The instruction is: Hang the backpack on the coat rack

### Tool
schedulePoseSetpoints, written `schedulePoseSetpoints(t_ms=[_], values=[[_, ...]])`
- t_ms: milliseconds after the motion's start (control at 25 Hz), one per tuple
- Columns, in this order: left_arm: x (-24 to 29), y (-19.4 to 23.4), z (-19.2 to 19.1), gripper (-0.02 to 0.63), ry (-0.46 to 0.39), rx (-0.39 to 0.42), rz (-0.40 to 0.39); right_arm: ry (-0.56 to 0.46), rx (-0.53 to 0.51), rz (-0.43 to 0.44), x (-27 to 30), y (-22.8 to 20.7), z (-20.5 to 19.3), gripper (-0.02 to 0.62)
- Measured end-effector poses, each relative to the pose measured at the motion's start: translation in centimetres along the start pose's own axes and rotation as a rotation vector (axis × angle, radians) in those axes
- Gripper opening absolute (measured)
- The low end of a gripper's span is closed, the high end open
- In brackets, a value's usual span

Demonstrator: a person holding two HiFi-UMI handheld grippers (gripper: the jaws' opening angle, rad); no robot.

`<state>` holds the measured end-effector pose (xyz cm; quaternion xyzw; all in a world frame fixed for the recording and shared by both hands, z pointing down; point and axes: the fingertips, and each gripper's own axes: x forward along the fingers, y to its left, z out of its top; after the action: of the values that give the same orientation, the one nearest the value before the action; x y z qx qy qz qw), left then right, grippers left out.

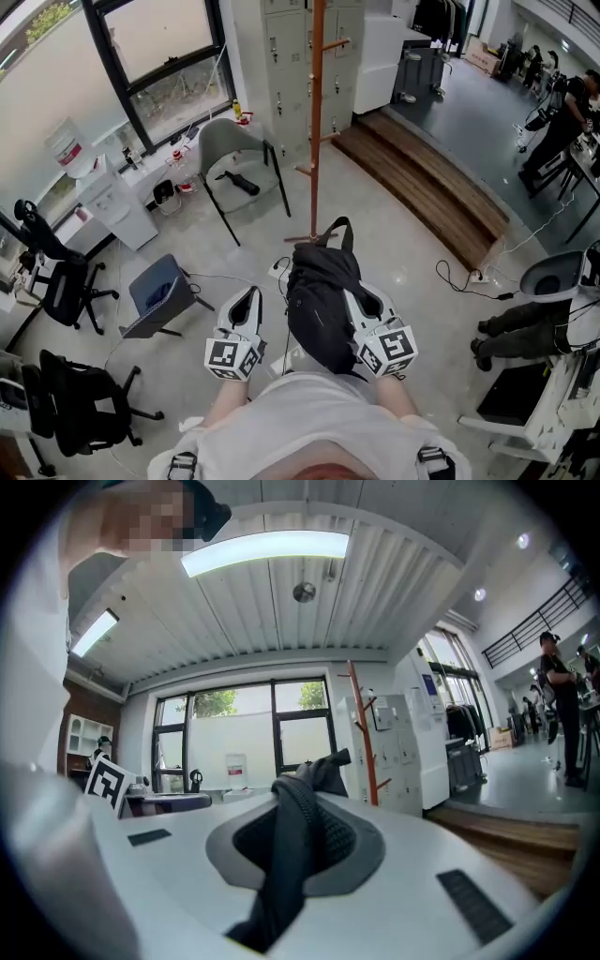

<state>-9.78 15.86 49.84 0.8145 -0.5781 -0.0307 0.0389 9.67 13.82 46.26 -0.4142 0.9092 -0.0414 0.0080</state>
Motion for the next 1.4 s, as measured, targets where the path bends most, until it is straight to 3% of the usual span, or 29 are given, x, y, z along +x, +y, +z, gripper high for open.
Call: schedulePoseSetpoints(t_ms=[280,960,1400], values=[[0.1,0.1,0.3,0.009,-0.005,-0.012,0.01,0.019,-0.007,0.016,0.8,0.4,-0.1,0.043],[-0.6,3.9,-1.4,0.009,0.017,-0.048,-0.032,-0.016,-0.016,-0.05,1.7,0.9,1.2,0.043],[6.8,6.4,-2.4,0.009,0.031,-0.034,-0.015,-0.002,0.038,0.012,8.3,-4.0,-0.2,0.043]])
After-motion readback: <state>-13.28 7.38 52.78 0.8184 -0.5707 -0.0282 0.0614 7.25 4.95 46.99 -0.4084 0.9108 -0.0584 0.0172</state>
